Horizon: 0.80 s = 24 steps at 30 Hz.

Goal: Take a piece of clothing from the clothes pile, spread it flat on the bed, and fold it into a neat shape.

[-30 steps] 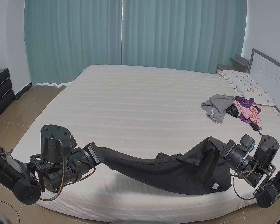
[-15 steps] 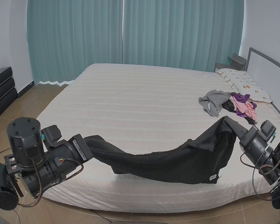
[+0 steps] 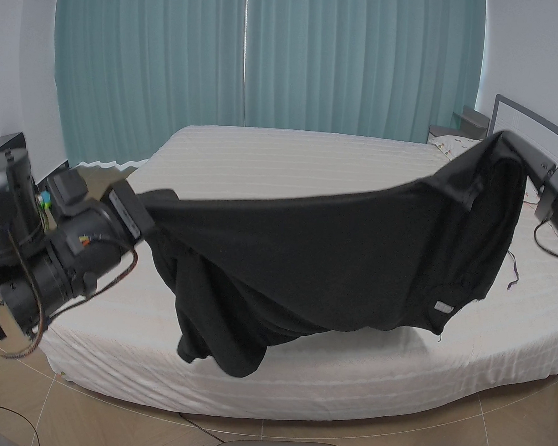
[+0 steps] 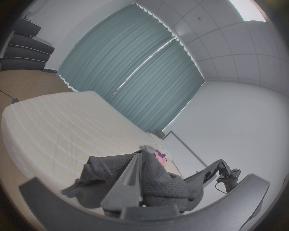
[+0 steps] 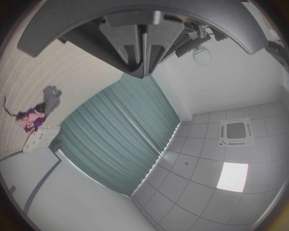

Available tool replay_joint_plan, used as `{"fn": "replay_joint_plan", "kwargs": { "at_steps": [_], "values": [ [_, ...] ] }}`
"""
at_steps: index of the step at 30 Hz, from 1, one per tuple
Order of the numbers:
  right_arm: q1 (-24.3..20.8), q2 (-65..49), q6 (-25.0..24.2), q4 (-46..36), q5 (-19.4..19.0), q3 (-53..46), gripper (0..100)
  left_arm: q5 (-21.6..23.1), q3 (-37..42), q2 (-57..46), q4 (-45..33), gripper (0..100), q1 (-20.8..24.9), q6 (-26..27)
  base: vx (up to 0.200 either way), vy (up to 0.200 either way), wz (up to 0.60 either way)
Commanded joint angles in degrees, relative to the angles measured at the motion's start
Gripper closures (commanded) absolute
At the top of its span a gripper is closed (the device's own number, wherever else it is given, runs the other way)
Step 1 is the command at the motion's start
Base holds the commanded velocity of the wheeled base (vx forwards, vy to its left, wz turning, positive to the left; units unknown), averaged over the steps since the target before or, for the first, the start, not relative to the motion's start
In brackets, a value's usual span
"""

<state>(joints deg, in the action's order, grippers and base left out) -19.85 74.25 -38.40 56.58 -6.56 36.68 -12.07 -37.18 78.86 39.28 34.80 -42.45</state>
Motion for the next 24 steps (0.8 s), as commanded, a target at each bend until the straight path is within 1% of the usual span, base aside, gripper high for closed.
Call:
{"fn": "replay_joint_plan", "kwargs": {
  "at_steps": [1, 5, 11, 12, 13, 14, 15, 20, 24],
  "values": [
    [3.7, 3.4, 0.4, -5.2, -0.2, 11.8, 100, 0.1, -11.6, 7.6, -4.0, 100, -4.0, 0.6, 0.000, 0.000, 0.00],
    [4.6, 10.6, 0.4, -4.8, 0.2, 14.6, 100, 1.5, -17.6, 14.9, -6.4, 100, -6.8, -0.2, 0.000, 0.000, 0.00],
    [5.8, 20.8, 0.1, -4.4, 0.4, 19.3, 100, 2.2, -22.9, 24.5, -6.1, 100, -9.4, -0.5, 0.200, 0.000, 0.00],
    [5.8, 20.8, 0.1, -4.4, 0.4, 19.3, 100, 2.2, -22.9, 24.5, -6.1, 100, -9.4, -0.5, 0.200, 0.000, 0.00],
    [6.3, 24.4, 0.1, -4.0, 0.8, 21.7, 100, 2.2, -24.5, 27.0, -6.1, 100, -9.9, -0.5, 0.200, 0.000, 0.00],
    [6.3, 24.4, 0.1, -4.0, 0.8, 21.7, 100, 2.2, -24.5, 27.0, -6.1, 100, -9.9, -0.5, 0.200, 0.000, 0.00],
    [6.6, 27.8, 0.2, -3.6, 1.4, 23.6, 100, 2.2, -26.4, 29.5, -6.1, 100, -10.1, -0.5, 0.200, 0.000, 0.00],
    [6.5, 35.1, 0.1, -1.8, 3.5, 27.7, 100, 2.2, -30.1, 34.8, -6.1, 100, -10.5, -0.7, 0.200, 0.000, 0.00],
    [6.5, 40.9, 0.3, -0.8, 5.1, 29.0, 100, 2.8, -33.8, 39.6, -6.1, 100, -10.6, -2.9, 0.200, 0.000, 0.00]
  ]
}}
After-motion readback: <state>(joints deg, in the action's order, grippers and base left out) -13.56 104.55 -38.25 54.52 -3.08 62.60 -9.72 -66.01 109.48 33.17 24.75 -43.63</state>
